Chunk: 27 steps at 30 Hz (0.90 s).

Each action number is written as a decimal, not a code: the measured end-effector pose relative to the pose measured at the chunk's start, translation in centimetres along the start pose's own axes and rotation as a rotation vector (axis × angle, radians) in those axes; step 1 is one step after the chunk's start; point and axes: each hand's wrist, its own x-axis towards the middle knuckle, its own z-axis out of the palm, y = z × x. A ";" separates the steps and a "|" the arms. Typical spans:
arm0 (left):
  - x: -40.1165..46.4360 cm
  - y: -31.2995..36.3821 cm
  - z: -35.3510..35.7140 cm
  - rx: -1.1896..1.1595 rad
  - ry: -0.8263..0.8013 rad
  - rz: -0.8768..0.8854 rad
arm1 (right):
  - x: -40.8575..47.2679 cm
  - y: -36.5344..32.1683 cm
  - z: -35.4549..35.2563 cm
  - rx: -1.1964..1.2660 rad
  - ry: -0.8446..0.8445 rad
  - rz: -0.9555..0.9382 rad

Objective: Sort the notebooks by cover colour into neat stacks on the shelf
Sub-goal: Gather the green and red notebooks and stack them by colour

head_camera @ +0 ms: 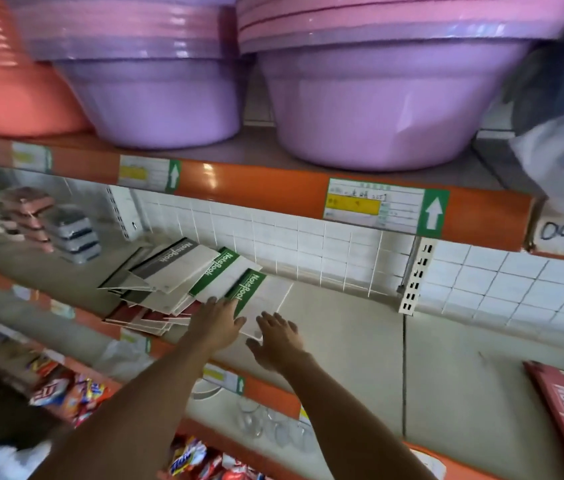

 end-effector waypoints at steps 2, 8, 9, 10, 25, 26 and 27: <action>1.0 -1.4 0.3 -0.011 -0.004 -0.001 | 1.1 -0.6 0.7 -0.040 -0.058 0.007; 3.9 -5.0 2.3 0.037 -0.104 0.009 | 1.3 0.8 1.6 -0.079 0.141 0.235; 4.1 -5.0 2.8 0.035 -0.116 -0.016 | 1.1 1.4 1.9 -0.091 0.202 0.281; 4.2 -4.8 3.4 0.035 -0.121 -0.031 | 0.9 2.0 2.2 -0.107 0.259 0.331; 2.8 0.6 7.4 -0.168 0.342 0.151 | -2.2 3.4 2.9 0.088 0.517 0.729; 3.0 0.5 7.6 -0.167 0.342 0.105 | -2.5 3.3 2.7 0.150 0.527 0.732; 3.2 0.4 7.8 -0.171 0.327 0.053 | -2.6 3.2 2.6 0.192 0.531 0.740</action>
